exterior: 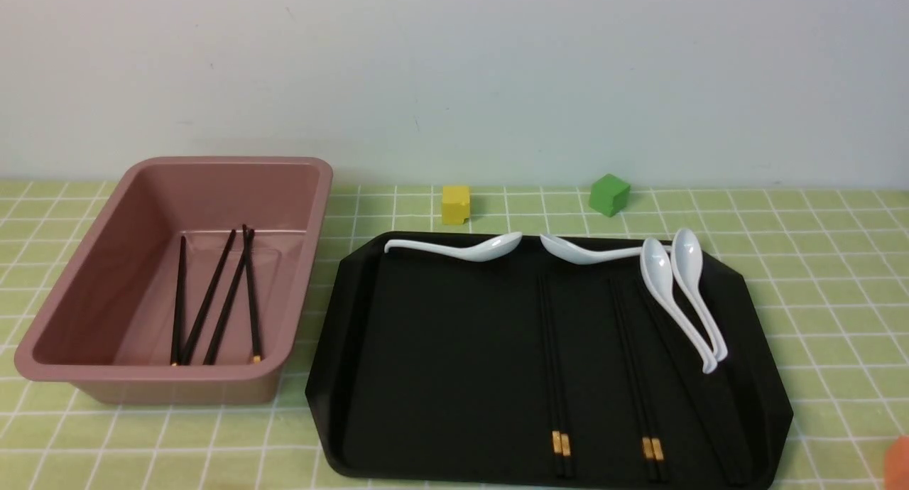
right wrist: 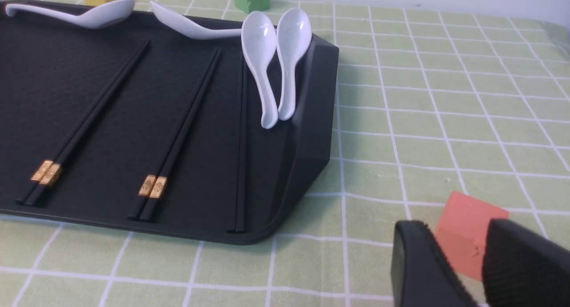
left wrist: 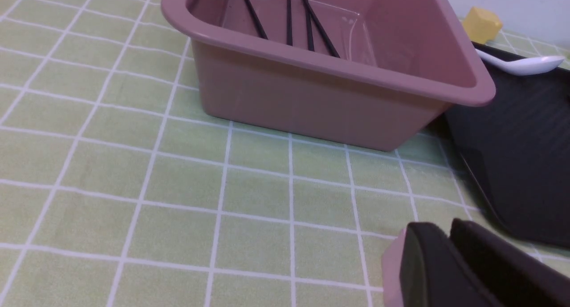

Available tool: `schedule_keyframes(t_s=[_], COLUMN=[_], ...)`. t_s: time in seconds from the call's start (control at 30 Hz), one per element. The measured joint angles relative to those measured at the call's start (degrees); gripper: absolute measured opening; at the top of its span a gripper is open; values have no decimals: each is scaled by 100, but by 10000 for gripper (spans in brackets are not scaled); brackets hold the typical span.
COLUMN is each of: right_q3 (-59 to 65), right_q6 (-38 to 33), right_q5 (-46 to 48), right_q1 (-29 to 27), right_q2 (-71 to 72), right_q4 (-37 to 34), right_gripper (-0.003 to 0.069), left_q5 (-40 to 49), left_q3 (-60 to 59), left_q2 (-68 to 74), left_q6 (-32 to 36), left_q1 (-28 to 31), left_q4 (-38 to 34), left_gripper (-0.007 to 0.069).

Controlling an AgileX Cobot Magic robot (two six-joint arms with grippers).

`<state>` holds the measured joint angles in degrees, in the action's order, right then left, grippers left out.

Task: On green tablecloth take chopsticks from black tray and put them in box.
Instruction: 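Reach over to the black tray and grasp a pair of chopsticks with the left gripper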

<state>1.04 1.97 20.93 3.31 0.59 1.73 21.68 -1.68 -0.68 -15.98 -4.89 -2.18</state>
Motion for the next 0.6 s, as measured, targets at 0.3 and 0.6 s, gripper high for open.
schedule_keyframes(t_s=[0.3,0.6], right_q3=[0,0], right_q6=[0,0], right_q5=[0,0], right_q1=[0,0], right_q2=[0,0], right_q4=[0,0], right_gripper=[240,240], left_q5=[0,0], left_q3=[0,0], left_q2=[0,0], left_q6=[0,-111], left_q1=[0,0], left_q4=[0,-318], left_gripper=[93,93])
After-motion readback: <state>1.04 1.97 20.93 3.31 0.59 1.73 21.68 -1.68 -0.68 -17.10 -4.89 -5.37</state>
